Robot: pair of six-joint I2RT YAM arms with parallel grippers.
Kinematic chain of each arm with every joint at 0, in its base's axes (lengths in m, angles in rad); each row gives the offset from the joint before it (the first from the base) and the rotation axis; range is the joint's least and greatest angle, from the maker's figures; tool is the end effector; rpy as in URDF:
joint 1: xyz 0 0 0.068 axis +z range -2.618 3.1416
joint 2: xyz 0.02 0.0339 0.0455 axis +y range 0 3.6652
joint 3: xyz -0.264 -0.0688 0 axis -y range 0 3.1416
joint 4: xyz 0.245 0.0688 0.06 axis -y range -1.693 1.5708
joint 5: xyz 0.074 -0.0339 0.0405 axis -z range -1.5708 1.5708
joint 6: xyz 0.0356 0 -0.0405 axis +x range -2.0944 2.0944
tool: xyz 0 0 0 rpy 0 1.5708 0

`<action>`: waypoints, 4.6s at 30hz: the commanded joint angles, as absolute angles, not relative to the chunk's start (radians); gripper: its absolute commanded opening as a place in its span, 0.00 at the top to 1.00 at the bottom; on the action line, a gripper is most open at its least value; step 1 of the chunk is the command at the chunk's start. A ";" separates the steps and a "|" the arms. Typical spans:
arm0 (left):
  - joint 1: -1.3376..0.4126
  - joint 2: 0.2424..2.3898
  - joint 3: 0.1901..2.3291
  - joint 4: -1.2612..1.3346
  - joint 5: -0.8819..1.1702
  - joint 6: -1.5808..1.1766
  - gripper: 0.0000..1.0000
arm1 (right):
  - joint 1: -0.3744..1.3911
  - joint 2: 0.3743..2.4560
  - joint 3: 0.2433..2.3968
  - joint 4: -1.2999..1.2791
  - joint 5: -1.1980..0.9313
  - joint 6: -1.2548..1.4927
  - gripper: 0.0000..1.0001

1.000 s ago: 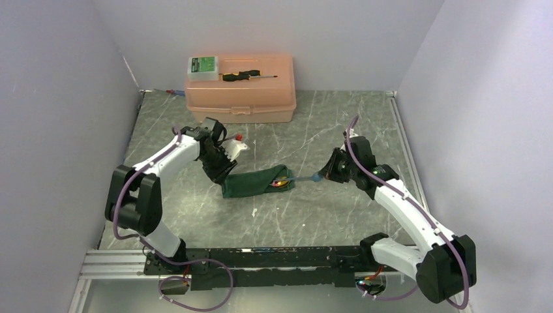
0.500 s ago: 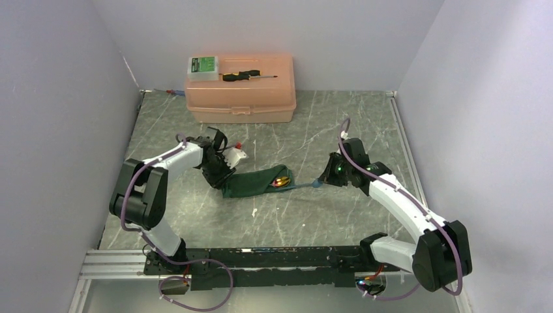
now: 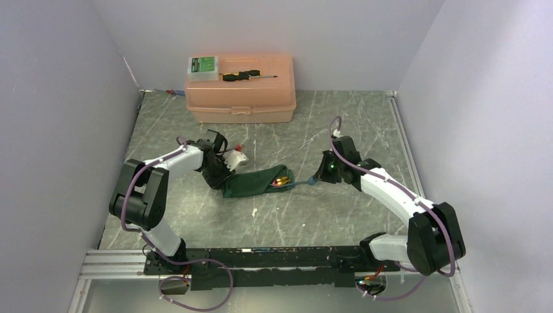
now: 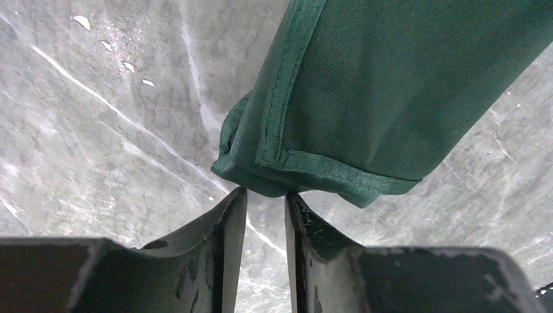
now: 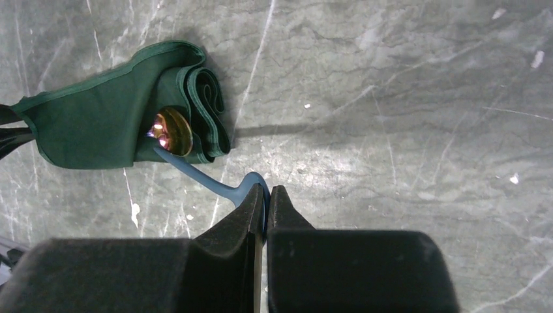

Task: Fold the napkin into a case and place the utensils inside
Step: Insert the spoon into the folded napkin, then reset both arms

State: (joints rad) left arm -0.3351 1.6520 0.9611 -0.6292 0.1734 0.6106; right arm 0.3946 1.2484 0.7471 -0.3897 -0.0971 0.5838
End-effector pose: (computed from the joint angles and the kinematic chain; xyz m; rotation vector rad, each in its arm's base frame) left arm 0.2771 -0.1030 0.1611 1.3320 2.5350 -0.1970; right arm 0.2284 0.0988 0.2137 0.1961 2.5274 0.5299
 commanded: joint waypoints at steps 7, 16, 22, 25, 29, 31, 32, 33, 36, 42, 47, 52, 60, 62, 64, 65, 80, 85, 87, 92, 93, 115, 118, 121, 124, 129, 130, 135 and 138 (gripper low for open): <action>-0.333 1.649 0.930 -0.587 0.160 0.653 0.67 | 0.445 1.287 0.802 -0.254 -0.068 0.635 1.00; -0.333 1.643 0.921 -0.585 0.165 0.665 0.67 | 0.504 1.376 0.806 -0.142 -0.058 0.684 1.00; -0.333 1.640 0.910 -0.578 0.162 0.677 0.67 | 0.525 1.427 0.798 -0.049 -0.084 0.715 1.00; -0.334 1.643 0.912 -0.576 0.167 0.679 0.67 | 0.550 1.444 0.799 -0.016 -0.084 0.724 1.00; -0.333 1.647 0.914 -0.576 0.178 0.677 0.68 | 0.600 1.485 0.823 -0.014 -0.054 0.732 1.00; -0.334 1.647 0.913 -0.576 0.182 0.677 0.68 | 0.624 1.504 0.829 -0.010 -0.041 0.743 1.00; -0.334 1.646 0.913 -0.578 0.185 0.677 0.68 | 0.631 1.513 0.827 -0.005 -0.040 0.748 1.00; -0.334 1.644 0.912 -0.577 0.186 0.678 0.69 | 0.637 1.521 0.825 -0.004 -0.041 0.752 1.00; -0.335 1.639 0.909 -0.578 0.186 0.684 0.69 | 0.647 1.545 0.827 0.042 -0.044 0.755 1.00; -0.336 1.636 0.909 -0.579 0.189 0.691 0.69 | 0.663 1.622 0.850 0.153 -0.079 0.742 1.00; -0.334 1.636 0.916 -0.581 0.187 0.692 0.69 | 0.691 1.689 0.894 0.172 -0.102 0.726 1.00; -0.334 1.632 0.911 -0.581 0.182 0.692 0.68 | 0.696 1.667 0.870 0.155 -0.089 0.719 0.76; -0.315 1.610 0.935 -0.611 0.201 0.654 0.32 | 0.691 1.518 0.894 -0.016 -0.018 0.649 0.08; -0.303 1.600 0.958 -0.626 0.199 0.637 0.07 | 0.680 1.466 0.909 -0.086 -0.007 0.623 0.00; -0.294 1.582 0.978 -0.644 0.197 0.620 0.06 | 0.664 1.403 0.915 -0.153 -0.002 0.597 0.00; -0.291 1.568 0.984 -0.648 0.199 0.613 0.06 | 0.652 1.365 0.910 -0.180 0.022 0.583 0.00; -0.119 1.499 0.768 0.081 0.216 0.235 0.05 | 0.221 1.069 0.504 0.122 0.622 0.383 0.00; -0.043 1.582 0.673 0.333 0.241 0.184 0.05 | 0.145 1.162 0.505 0.210 0.632 0.400 0.00; -0.036 1.595 0.607 0.481 0.219 0.196 0.05 | 0.126 1.192 0.496 0.287 0.655 0.358 0.00; -0.005 1.563 0.537 0.597 0.198 0.153 0.05 | 0.094 1.253 0.400 0.567 0.651 0.286 0.00; -0.003 1.549 0.510 0.648 0.198 0.145 0.05 | 0.092 1.267 0.362 0.654 0.637 0.258 0.00; 0.060 1.626 0.394 0.943 0.012 0.011 0.05 | 0.034 1.481 0.236 1.151 0.374 0.071 0.00; 0.063 1.627 0.405 0.923 0.002 0.005 0.05 | 0.035 1.474 0.240 1.127 0.374 0.080 0.00; 0.063 1.630 0.406 0.926 0.002 0.006 0.05 | 0.034 1.479 0.238 1.139 0.374 0.075 0.00; 0.063 1.631 0.406 0.927 0.002 -0.027 0.05 | 0.035 1.482 0.238 1.146 0.373 0.074 0.00; 0.064 1.630 0.406 0.924 0.002 -0.028 0.05 | 0.035 1.482 0.236 1.145 0.374 0.073 0.00; 0.064 1.629 0.406 0.923 0.002 -0.028 0.06 | 0.035 1.482 0.237 1.146 0.374 0.073 0.00; 0.064 1.631 0.407 0.924 0.002 -0.028 0.06 | 0.035 1.482 0.237 1.146 0.373 0.074 0.00; 0.064 1.631 0.408 0.923 0.002 -0.027 0.05 | 0.034 1.482 0.237 1.146 0.374 0.074 0.00</action>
State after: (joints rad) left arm 0.0605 1.6279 0.3954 0.9066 0.0105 -0.0158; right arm 0.0380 1.4887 0.2234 1.0824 0.3832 0.0784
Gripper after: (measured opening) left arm 0.943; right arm 0.997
